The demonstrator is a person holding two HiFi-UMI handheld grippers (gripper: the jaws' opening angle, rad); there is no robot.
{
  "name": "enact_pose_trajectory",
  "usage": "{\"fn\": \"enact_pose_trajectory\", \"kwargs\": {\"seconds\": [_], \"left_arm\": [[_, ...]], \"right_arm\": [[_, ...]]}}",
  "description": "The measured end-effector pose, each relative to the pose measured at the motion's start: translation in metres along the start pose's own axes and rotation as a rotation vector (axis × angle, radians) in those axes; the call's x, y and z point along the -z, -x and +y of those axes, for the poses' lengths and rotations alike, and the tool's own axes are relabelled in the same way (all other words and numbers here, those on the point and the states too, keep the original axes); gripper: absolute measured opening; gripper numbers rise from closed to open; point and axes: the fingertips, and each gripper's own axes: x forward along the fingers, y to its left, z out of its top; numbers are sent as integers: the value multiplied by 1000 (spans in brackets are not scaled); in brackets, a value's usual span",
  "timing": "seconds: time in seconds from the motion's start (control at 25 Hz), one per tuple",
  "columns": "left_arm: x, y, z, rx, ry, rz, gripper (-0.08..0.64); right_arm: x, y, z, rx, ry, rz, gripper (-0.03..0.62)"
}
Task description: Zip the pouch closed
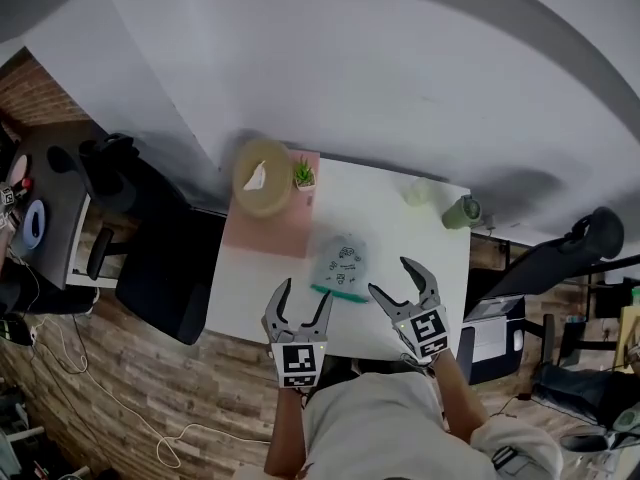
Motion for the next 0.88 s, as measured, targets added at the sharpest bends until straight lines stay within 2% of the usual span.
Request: {"fn": "enact_pose_trajectory", "kwargs": {"seconds": [0.32,0.64,0.88], "left_arm": [[37,-28,-21,56,10,86,304],[81,-40,-52,57,50,177,282],[108,-46,-75,49,62,225,262]], "right_arm": [[49,-12,-4,-57,-5,104,300],[92,-19,-4,-151,13,174,250],[124,-21,-1,-206,26,216,250]]}}
